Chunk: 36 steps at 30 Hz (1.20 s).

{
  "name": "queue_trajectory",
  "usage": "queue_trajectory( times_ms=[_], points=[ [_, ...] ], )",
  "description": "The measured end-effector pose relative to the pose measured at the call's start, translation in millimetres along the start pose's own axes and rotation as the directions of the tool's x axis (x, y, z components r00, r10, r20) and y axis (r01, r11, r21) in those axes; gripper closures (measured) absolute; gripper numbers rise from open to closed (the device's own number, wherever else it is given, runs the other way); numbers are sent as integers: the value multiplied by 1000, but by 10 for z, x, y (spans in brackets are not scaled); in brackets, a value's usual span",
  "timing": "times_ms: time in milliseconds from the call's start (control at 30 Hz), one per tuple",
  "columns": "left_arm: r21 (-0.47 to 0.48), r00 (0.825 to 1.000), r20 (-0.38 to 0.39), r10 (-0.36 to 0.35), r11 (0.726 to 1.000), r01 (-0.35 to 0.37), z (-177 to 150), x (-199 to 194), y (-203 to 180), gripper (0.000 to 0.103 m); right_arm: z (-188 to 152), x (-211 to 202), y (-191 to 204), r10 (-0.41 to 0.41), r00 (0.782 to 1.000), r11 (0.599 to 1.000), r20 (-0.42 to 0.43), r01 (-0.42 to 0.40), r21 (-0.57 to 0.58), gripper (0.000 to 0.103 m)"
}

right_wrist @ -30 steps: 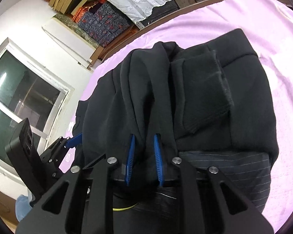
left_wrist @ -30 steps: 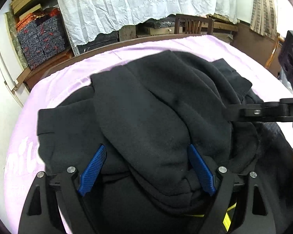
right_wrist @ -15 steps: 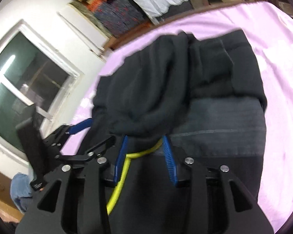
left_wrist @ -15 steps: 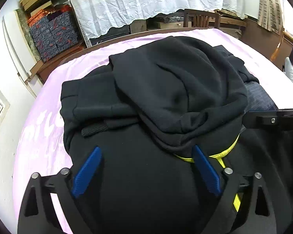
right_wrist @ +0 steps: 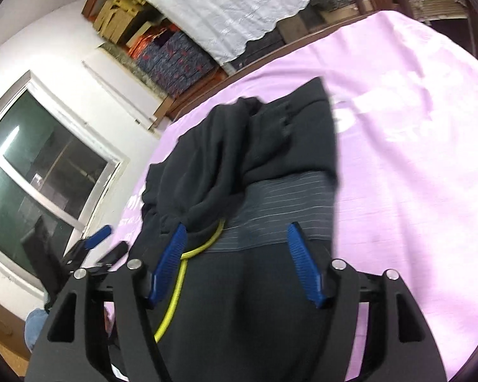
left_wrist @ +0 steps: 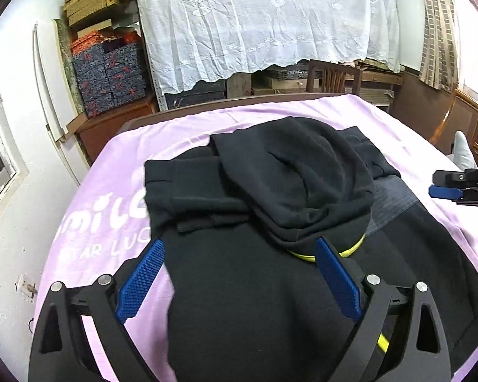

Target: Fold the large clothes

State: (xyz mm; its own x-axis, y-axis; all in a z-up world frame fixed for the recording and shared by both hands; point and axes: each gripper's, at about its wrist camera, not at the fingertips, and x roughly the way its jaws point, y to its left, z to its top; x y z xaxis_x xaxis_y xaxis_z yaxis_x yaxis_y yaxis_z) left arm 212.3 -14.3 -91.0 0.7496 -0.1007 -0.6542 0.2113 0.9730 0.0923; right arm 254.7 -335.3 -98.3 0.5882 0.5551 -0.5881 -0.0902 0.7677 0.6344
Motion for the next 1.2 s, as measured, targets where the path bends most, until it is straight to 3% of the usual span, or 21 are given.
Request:
queue_trajectory(
  times_ms=[267, 467, 633, 733, 800, 867, 1033, 1133, 1200],
  points=[
    [-1, 999, -32, 38, 999, -38, -26, 135, 194, 8, 25, 38, -245, 2, 1000, 999, -27, -1, 46, 38],
    [-49, 994, -106, -18, 999, 12, -55, 359, 361, 8, 33, 205, -165, -5, 998, 1000, -67, 5, 10, 38],
    [-177, 970, -221, -100, 982, 61, -80, 651, 665, 8, 65, 302, -240, -11, 996, 1000, -85, 12, 14, 35],
    [-322, 950, -253, -183, 942, 95, -112, 765, 959, 8, 76, 337, -365, 15, 995, 998, -99, -9, 66, 36],
    [-373, 945, -226, -236, 917, 141, -122, 741, 1054, 8, 84, 325, -422, 49, 994, 994, -98, -39, 98, 36],
    [-390, 936, -211, -281, 903, 183, -127, 727, 1058, 9, 82, 324, -453, 72, 993, 991, -98, -60, 120, 36],
    [-381, 884, -192, -426, 863, 333, -135, 720, 899, 9, 66, 333, -430, 96, 990, 989, -106, -83, 121, 35],
    [-358, 888, -197, -416, 874, 330, -161, 695, 839, 9, 53, 345, -407, 104, 988, 990, -115, -91, 112, 35],
    [-381, 881, -186, -436, 858, 344, -197, 663, 845, 9, 34, 349, -384, 101, 988, 991, -118, -90, 98, 35]
  ],
)
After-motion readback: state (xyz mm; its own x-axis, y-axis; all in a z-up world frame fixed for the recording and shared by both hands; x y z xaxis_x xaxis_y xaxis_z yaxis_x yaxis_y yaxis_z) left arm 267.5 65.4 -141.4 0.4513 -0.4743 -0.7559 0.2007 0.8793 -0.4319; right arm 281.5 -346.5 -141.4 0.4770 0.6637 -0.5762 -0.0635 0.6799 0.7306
